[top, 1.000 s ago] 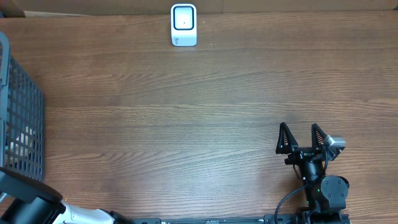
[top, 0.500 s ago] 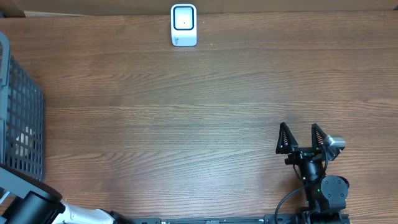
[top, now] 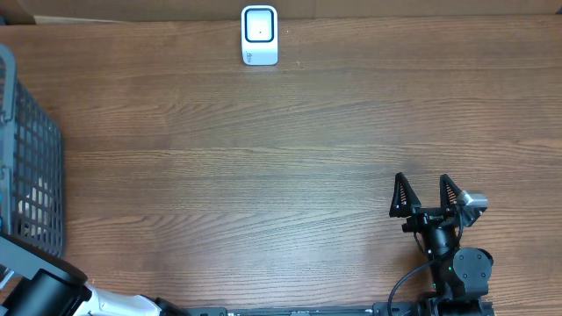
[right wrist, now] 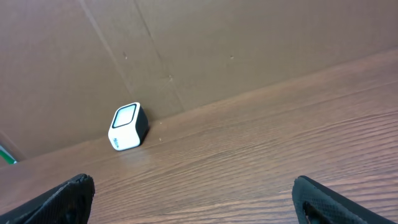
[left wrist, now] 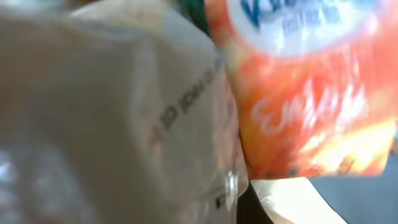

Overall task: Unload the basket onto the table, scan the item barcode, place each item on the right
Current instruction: 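Reach the left gripper into the grey basket and grasp the clear bag, then carry the clear bag to the scanner with the left gripper, drop it on table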

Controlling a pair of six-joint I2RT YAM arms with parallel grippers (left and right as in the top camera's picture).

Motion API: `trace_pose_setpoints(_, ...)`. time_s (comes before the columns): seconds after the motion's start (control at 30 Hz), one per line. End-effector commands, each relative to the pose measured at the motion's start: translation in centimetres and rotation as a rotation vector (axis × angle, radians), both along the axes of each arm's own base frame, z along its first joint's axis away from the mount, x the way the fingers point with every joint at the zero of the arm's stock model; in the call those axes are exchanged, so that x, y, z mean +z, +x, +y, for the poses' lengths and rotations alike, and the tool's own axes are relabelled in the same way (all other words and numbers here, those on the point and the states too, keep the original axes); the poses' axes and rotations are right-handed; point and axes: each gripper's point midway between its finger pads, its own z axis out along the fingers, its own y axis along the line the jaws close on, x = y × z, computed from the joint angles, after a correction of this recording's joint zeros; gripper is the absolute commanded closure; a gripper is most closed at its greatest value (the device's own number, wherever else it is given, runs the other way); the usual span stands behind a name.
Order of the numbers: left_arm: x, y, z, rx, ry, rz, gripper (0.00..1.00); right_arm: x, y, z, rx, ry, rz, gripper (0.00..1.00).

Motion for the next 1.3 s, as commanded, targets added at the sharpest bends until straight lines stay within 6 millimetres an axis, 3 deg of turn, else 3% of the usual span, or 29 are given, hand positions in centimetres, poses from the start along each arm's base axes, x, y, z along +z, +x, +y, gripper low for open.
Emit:
trace_pose_setpoints(0.0,3.2,3.3,0.2,-0.136,-0.002,-0.125,0.96,-0.2,0.0,0.2,0.007,-0.003,-0.004,0.00)
trace_pose_setpoints(0.13,8.4,5.1,1.1,-0.167,0.055,-0.218,0.96,-0.2,0.0,0.2,0.007,-0.004,-0.004,0.00)
trace_pose_setpoints(0.3,16.9,5.9,2.1,-0.181,0.179,-0.293,0.96,-0.2,0.0,0.2,0.007,-0.003,-0.004,0.00)
trace_pose_setpoints(0.47,23.9,6.2,1.6,-0.208,0.285,-0.376,0.96,-0.2,0.0,0.2,0.008,-0.003,-0.004,0.00)
trace_pose_setpoints(0.5,26.1,6.2,1.1,-0.221,0.317,-0.408,0.96,-0.2,0.0,0.2,0.008,-0.004,-0.004,0.00)
trace_pose_setpoints(0.63,29.9,5.5,-0.1,-0.233,0.392,-0.453,0.96,-0.2,0.0,0.2,0.007,-0.003,-0.004,0.00)
trace_pose_setpoints(0.77,32.4,5.5,-2.0,-0.283,0.424,-0.515,0.96,-0.2,0.0,0.2,0.008,-0.003,-0.004,0.00)
trace_pose_setpoints(0.8,35.2,7.1,-4.5,-0.460,0.467,-0.612,0.96,-0.2,0.0,0.2,0.008,-0.004,-0.004,0.00)
trace_pose_setpoints(0.9,38.4,9.4,-9.2,-0.761,0.493,-0.762,0.96,-0.2,0.0,0.2,0.008,-0.004,-0.004,0.00)
trace_pose_setpoints(0.97,39.8,10.6,-13.2,-0.949,0.460,-0.871,0.96,-0.2,0.0,0.2,0.008,-0.003,-0.004,0.00)
trace_pose_setpoints(1.0,40.2,11.4,-16.3,-1.082,0.425,-0.926,0.96,-0.2,0.0,0.2,0.008,-0.003,-0.004,0.00)
trace_pose_setpoints(1.1,38.8,12.9,-22.2,-1.300,0.326,-0.946,0.96,-0.2,0.0,0.2,0.008,-0.003,-0.004,0.00)
trace_pose_setpoints(1.27,33.2,14.9,-32.0,-1.678,0.198,-0.775,0.96,-0.2,0.0,0.2,0.008,-0.003,-0.004,0.00)
